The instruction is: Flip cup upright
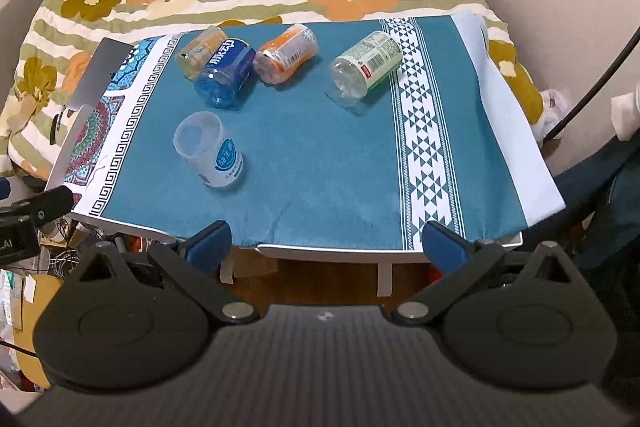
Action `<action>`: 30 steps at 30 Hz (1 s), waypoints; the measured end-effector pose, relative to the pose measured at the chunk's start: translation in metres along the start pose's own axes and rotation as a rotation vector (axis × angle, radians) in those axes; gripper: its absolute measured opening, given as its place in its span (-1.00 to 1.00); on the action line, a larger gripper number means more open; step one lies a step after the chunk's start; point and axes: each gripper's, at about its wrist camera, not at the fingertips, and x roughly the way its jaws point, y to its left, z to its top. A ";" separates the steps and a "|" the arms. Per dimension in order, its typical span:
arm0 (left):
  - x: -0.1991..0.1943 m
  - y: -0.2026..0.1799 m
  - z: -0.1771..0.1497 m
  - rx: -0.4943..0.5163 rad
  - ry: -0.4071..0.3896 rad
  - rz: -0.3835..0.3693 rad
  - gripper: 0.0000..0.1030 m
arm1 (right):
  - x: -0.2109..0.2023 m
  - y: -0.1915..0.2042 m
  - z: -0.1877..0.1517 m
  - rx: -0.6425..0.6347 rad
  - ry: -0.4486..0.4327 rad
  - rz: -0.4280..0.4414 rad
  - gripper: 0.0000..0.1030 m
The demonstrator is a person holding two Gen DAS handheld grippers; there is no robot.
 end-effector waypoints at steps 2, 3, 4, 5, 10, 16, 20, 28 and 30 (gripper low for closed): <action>0.000 0.001 0.001 0.004 -0.001 0.003 1.00 | 0.000 0.002 0.002 -0.001 -0.005 0.001 1.00; 0.001 0.001 0.002 0.006 -0.001 0.003 1.00 | 0.000 0.003 0.003 -0.002 -0.007 0.001 1.00; 0.002 0.001 0.002 0.006 -0.001 0.001 1.00 | 0.000 0.004 0.005 -0.003 -0.009 0.000 1.00; 0.002 0.001 0.003 0.008 -0.002 -0.001 1.00 | 0.000 0.004 0.005 -0.001 -0.010 0.001 1.00; 0.006 0.001 0.007 0.017 -0.005 -0.006 1.00 | 0.001 0.007 0.009 0.003 -0.015 -0.004 1.00; 0.009 0.000 0.010 0.022 -0.006 -0.011 1.00 | 0.003 0.008 0.013 0.010 -0.018 -0.016 1.00; 0.012 -0.001 0.012 0.027 -0.004 -0.013 1.00 | 0.005 0.007 0.016 0.014 -0.020 -0.019 1.00; 0.015 -0.002 0.013 0.033 0.001 -0.014 1.00 | 0.008 0.008 0.018 0.016 -0.019 -0.028 1.00; 0.015 -0.002 0.013 0.034 0.001 -0.013 1.00 | 0.008 0.007 0.018 0.017 -0.018 -0.028 1.00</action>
